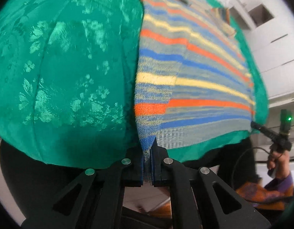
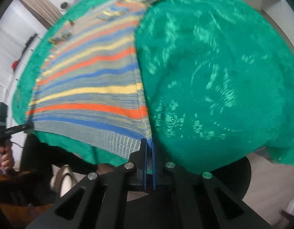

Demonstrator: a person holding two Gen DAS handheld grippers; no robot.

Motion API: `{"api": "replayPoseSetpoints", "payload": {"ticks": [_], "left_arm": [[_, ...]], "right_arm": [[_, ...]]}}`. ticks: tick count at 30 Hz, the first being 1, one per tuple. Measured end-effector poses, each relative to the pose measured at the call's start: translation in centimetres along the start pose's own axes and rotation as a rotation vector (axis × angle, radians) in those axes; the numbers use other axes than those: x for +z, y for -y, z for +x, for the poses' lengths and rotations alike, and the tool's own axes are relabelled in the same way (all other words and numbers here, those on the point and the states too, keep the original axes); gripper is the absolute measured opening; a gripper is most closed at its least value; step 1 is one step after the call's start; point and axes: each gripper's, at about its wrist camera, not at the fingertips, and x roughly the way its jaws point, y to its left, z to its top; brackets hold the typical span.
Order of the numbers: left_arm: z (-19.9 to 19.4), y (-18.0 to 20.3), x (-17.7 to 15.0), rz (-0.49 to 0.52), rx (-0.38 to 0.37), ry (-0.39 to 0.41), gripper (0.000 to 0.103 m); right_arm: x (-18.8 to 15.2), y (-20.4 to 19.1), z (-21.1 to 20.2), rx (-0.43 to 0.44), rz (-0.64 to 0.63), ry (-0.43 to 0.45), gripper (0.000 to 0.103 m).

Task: Fold small clothes
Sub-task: 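Pull the hem back with both grippers, laying the sweater body flat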

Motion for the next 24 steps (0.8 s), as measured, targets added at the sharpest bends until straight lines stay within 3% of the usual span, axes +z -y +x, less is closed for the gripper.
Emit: {"api": "replayPoseSetpoints", "payload": {"ticks": [10, 24], "left_arm": [[1.6, -0.1, -0.8, -0.038, 0.042, 0.026, 0.003], [2.4, -2.3, -1.1, -0.069, 0.003, 0.054, 0.004]], "right_arm": [[-0.6, 0.1, 1.3, -0.026, 0.019, 0.003, 0.004], [0.0, -0.2, 2.1, -0.047, 0.074, -0.002, 0.003]]}}
